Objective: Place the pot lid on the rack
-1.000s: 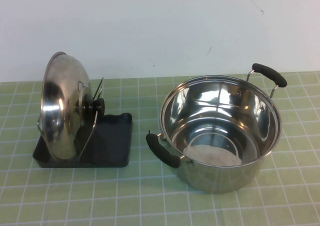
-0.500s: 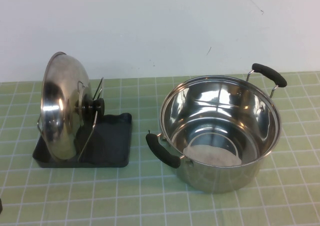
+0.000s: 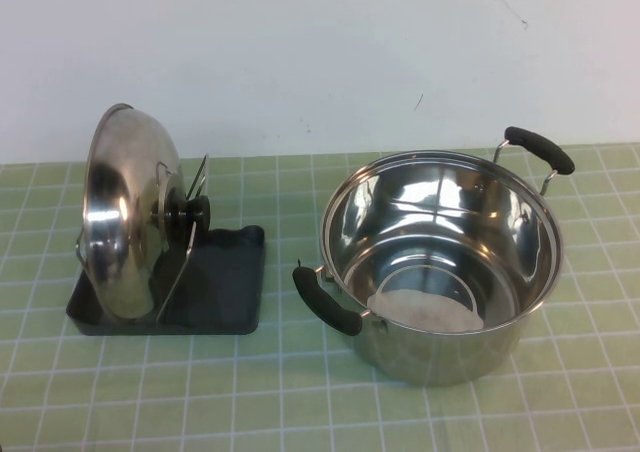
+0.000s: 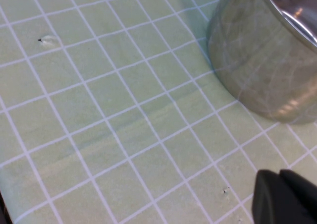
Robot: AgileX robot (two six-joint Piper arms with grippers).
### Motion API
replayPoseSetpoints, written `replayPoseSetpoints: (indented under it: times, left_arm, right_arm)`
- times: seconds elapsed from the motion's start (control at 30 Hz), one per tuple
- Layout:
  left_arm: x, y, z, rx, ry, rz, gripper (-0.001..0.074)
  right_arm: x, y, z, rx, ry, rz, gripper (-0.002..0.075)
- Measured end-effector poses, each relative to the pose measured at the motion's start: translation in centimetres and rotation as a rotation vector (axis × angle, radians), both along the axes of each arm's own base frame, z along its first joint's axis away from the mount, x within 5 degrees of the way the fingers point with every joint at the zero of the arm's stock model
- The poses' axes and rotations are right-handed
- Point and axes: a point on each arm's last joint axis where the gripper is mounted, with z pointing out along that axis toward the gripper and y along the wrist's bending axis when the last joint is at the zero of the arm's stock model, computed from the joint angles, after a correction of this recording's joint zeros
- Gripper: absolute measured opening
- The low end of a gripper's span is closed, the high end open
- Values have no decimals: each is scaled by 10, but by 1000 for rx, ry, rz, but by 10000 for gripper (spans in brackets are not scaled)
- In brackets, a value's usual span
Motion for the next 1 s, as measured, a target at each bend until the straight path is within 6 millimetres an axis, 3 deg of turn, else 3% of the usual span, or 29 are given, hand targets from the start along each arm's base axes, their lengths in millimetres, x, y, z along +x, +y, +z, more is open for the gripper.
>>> replayPoseSetpoints:
  times: [0.13,0.43,1.0]
  left_arm:
    - [3,4,-14,-61,-30,63,-1]
    - [3,6,-15,-141,-19,112,-1]
    - [3,6,-15,-85,-19,101,-1]
  right_arm:
    - [0,0,0,0,0,0,-1]
    - [0,0,0,0,0,0,-1]
    - [0,0,0,0,0,0,-1]
